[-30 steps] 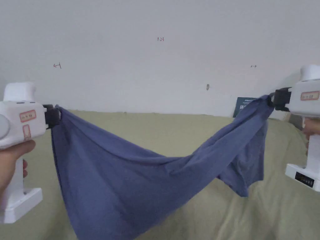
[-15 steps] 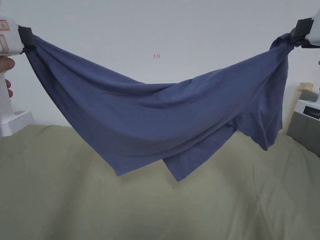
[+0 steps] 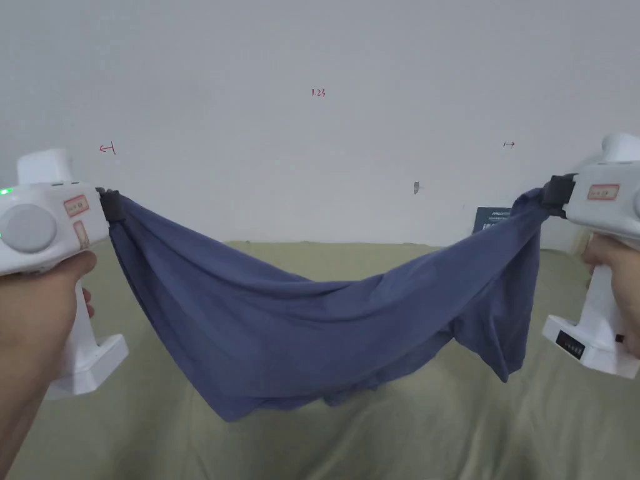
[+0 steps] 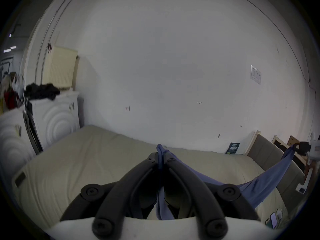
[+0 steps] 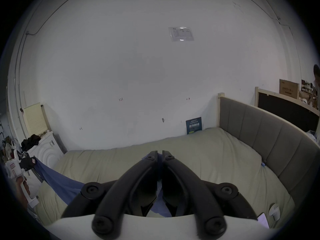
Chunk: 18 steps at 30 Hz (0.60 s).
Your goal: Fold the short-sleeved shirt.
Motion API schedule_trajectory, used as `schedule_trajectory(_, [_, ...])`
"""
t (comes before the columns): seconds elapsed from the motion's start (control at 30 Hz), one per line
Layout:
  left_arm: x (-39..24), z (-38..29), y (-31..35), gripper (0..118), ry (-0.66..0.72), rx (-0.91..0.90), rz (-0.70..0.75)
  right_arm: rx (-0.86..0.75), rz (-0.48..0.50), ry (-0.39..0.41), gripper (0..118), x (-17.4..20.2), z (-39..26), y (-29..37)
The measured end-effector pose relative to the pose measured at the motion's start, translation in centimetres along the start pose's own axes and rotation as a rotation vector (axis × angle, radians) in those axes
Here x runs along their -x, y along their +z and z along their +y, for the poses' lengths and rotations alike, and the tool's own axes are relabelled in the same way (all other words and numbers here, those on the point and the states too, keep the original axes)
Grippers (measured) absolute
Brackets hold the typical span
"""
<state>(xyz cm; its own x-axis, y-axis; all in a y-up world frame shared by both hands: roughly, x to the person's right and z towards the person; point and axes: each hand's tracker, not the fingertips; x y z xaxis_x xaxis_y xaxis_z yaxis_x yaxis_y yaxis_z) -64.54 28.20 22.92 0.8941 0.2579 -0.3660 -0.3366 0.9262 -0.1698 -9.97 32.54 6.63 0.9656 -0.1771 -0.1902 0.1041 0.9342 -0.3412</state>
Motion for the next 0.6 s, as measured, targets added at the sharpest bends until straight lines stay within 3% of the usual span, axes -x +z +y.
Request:
schedule_trajectory(0.2, [1.8, -2.6, 5.9, 1, 0.054, 0.019, -0.065, 0.034, 0.024, 0.013, 5, -2.2, -2.1, 4.9])
schedule_trajectory(0.33, [3.0, -6.5, 12.2, 1, -0.005, 0.048, -0.048, 0.087, 0.037, 0.04, 5, -4.1, -6.2, 10.3])
schedule_trajectory(0.6, [8.4, -22.5, 21.7, 1, -0.043, 0.354, 0.036, 0.323, 0.014, 0.05, 5, -8.0, -24.3, 18.9])
